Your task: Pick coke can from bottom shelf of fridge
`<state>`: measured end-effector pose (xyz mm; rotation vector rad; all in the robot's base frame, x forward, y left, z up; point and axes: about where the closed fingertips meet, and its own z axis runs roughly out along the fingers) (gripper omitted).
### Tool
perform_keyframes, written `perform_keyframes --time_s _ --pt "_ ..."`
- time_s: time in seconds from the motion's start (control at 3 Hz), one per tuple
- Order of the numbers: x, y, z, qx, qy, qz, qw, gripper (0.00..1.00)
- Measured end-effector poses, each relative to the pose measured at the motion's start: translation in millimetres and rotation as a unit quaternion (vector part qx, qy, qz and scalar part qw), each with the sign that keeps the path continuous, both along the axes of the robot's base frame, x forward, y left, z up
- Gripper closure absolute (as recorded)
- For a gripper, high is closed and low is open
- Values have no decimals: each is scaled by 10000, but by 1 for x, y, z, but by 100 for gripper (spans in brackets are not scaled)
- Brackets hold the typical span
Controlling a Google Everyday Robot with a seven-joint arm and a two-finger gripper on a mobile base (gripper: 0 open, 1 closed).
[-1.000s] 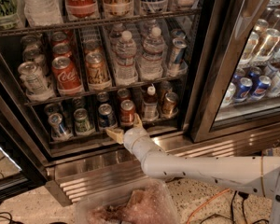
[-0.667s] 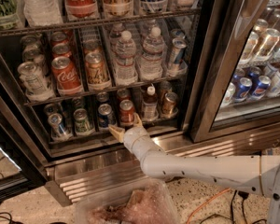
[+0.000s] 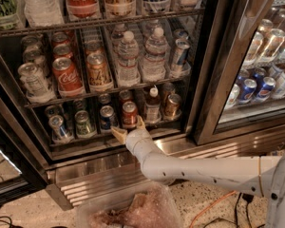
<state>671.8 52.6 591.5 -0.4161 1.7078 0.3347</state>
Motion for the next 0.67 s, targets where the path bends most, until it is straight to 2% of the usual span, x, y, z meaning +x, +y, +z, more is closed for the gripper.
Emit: perform_keyframes --time_s 0.33,0.67 --pt "7 -7 4 118 -28 -193 9997 37" --pt "11 -14 7 156 -56 -358 9992 33"
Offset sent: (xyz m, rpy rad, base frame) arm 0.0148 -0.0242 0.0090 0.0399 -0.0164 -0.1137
